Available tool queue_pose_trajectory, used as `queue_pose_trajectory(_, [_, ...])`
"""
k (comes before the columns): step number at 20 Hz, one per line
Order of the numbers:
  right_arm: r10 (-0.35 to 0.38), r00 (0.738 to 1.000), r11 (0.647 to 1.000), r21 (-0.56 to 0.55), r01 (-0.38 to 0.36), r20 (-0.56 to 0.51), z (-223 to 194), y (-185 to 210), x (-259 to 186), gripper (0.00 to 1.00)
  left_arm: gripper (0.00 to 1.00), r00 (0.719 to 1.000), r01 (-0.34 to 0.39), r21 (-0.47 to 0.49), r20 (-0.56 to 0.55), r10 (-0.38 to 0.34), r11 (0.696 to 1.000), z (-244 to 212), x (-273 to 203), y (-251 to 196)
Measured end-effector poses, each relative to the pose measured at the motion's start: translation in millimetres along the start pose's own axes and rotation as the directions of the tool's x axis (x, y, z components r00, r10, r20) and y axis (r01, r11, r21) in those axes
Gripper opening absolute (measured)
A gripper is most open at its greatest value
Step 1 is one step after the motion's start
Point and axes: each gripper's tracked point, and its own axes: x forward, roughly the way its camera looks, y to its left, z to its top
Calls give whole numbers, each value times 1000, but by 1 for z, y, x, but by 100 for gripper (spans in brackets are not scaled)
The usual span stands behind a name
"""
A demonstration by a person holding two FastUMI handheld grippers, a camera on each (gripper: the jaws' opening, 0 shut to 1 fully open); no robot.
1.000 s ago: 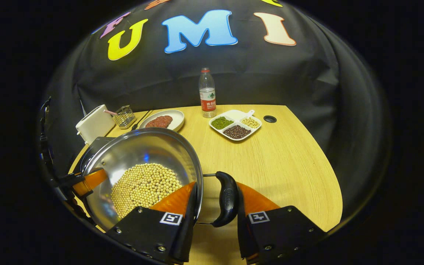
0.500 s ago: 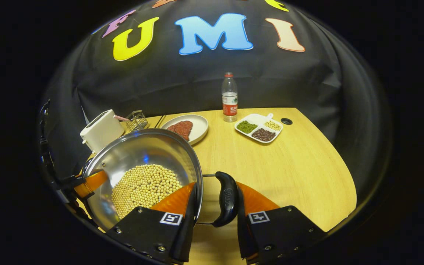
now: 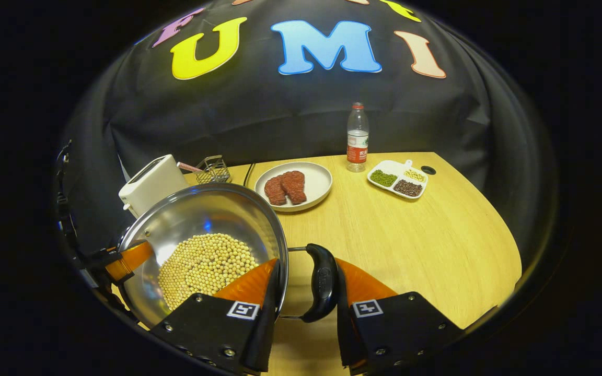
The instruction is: First push the handle of the pot to place it horizontally, then grasp the pot with both hands and set it on the induction cooktop.
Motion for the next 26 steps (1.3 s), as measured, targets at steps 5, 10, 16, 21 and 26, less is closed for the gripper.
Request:
queue_pose_trajectory(5, [11, 1000, 1000, 5, -11, -4, -7, 38, 15, 50, 62, 1000, -9, 0, -6, 9, 1000, 0, 12, 49])
queue_pose_trajectory(10, [35, 999, 999, -13, -35, -6, -3, 67, 30, 51, 65, 1000, -19, -22, -12, 19, 1000, -3, 27, 77])
queue_pose_trajectory(16, [50, 999, 999, 1, -50, 1, 2, 76, 42, 50, 62, 1000, -15, -29, -3, 15, 999, 2, 42, 89])
queue_pose_trajectory(21, [83, 981, 997, -11, -82, 176, 47, 69, 13, 84, 91, 990, -105, 52, 101, 99, 993, 24, 19, 108])
queue_pose_trajectory(26, [76, 950, 996, -74, -56, 303, 76, 29, -38, 98, 95, 958, -131, 2, 258, 126, 991, 51, -44, 80])
